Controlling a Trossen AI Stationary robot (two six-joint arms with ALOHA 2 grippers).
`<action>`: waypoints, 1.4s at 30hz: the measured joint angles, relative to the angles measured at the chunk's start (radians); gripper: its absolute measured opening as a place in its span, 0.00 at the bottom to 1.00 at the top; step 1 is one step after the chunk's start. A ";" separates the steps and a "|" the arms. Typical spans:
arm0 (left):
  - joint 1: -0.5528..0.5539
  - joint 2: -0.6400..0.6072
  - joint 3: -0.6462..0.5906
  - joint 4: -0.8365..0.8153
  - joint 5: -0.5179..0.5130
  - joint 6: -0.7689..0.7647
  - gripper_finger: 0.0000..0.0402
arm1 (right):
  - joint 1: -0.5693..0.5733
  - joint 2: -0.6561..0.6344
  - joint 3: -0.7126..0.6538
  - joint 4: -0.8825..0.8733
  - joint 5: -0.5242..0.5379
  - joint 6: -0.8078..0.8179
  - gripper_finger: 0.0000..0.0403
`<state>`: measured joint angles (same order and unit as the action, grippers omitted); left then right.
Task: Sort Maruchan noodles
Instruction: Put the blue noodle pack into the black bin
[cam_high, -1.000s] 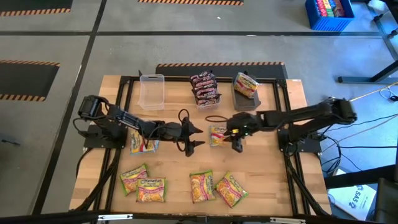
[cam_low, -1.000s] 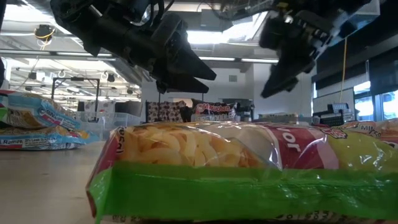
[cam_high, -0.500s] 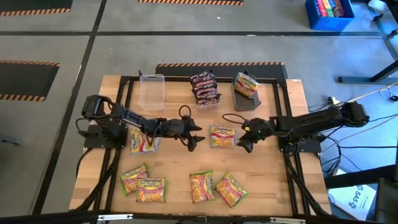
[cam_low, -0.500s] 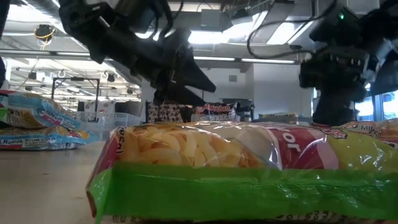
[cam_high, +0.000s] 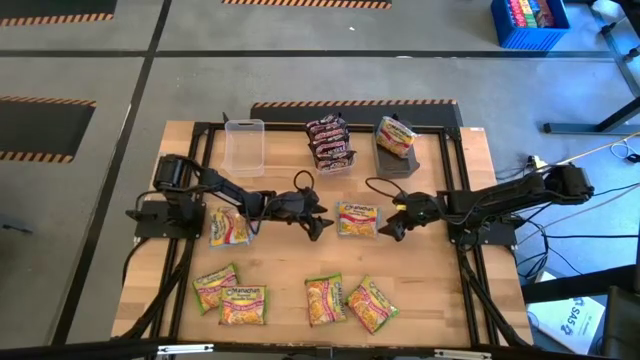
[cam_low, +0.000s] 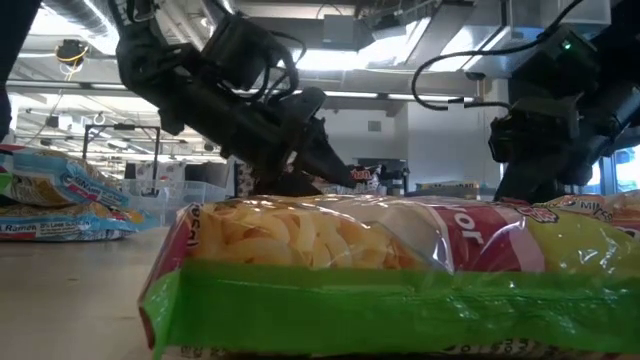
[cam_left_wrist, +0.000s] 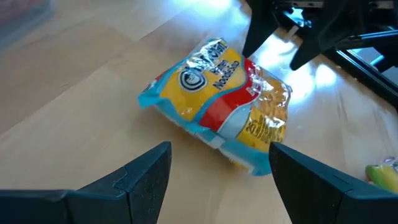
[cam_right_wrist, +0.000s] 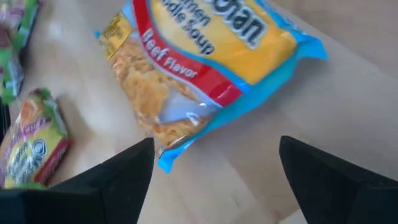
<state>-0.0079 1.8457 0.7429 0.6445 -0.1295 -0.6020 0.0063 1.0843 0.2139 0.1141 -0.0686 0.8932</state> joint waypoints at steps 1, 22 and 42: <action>-0.002 0.006 0.008 0.000 0.000 0.000 0.66 | 0.000 0.000 -0.002 0.001 0.007 0.016 0.81; -0.008 0.209 0.158 0.005 0.085 0.067 0.66 | 0.000 0.201 -0.001 0.273 0.020 0.050 0.80; -0.013 0.209 0.157 -0.002 0.084 0.172 0.66 | -0.001 0.448 0.080 0.598 -0.009 -0.073 0.80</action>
<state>-0.0205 2.0548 0.9000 0.6426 -0.0460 -0.4296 0.0051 1.5326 0.2935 0.7121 -0.0776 0.8198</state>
